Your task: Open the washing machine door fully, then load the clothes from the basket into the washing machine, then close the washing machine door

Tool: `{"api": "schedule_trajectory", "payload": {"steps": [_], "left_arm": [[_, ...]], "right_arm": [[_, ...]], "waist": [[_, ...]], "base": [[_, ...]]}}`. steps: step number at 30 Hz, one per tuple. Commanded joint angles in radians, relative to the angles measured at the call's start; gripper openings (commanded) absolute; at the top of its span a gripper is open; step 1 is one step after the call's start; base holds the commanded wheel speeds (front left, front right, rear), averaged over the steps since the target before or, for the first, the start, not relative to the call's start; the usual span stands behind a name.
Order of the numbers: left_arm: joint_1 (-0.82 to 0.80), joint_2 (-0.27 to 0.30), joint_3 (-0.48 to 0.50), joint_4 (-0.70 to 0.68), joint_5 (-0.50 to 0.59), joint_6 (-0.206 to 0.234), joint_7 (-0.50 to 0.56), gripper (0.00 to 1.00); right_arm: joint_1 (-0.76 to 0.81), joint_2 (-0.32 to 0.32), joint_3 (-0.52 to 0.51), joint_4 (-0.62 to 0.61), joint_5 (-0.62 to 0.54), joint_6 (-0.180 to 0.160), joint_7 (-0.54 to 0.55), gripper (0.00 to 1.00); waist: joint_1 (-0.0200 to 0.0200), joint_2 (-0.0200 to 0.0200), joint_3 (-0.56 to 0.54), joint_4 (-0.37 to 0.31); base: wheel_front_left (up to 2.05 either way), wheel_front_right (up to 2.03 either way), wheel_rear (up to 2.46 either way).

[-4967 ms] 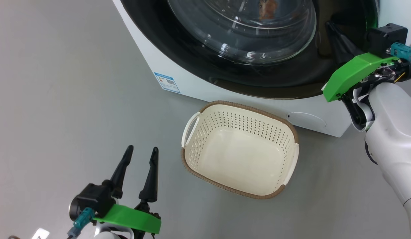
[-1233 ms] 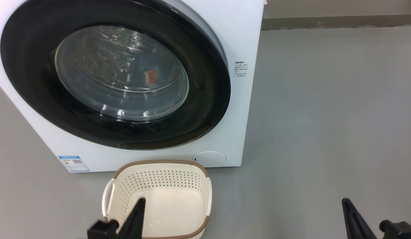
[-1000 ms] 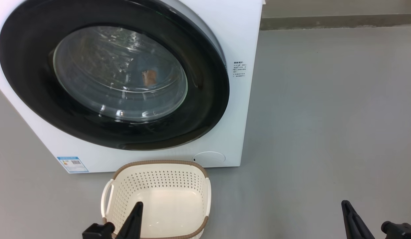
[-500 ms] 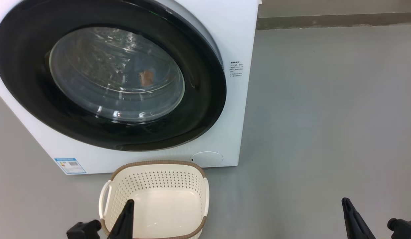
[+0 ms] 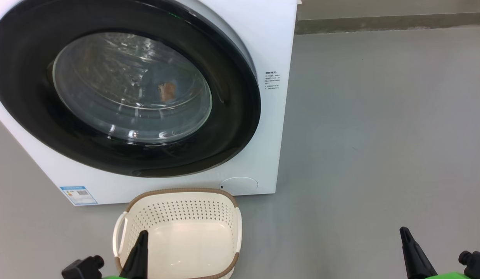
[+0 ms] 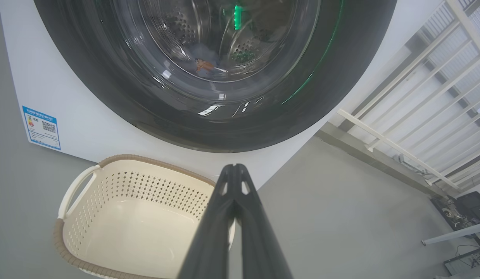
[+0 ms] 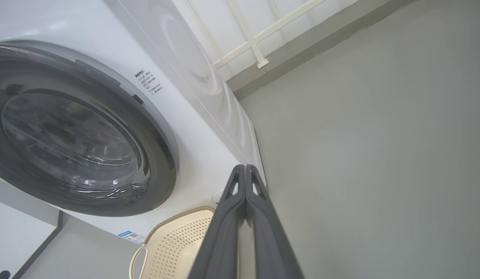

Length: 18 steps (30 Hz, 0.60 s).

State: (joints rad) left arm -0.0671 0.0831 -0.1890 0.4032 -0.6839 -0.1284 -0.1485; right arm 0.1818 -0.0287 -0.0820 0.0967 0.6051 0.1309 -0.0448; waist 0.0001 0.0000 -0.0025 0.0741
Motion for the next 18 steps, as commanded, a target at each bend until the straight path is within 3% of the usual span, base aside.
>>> {"api": "schedule_trajectory", "payload": {"steps": [1, 18], "left_arm": [[-0.032, 0.006, 0.025, -0.036, -0.034, -0.001, 0.005, 0.0], [-0.034, 0.001, 0.076, -0.06, -0.21, -0.001, 0.053, 0.0]], "right_arm": [[-0.048, -0.017, 0.006, -0.017, 0.037, 0.0, 0.003, 0.0], [-0.094, -0.025, 0.009, 0.015, 0.234, 0.0, 0.025, 0.0]], "waist": [[0.0, 0.0, 0.0, -0.002], [0.0, 0.0, 0.001, -0.016]], "base": [[0.0, 0.0, 0.0], [0.0, 0.0, 0.0]]}}
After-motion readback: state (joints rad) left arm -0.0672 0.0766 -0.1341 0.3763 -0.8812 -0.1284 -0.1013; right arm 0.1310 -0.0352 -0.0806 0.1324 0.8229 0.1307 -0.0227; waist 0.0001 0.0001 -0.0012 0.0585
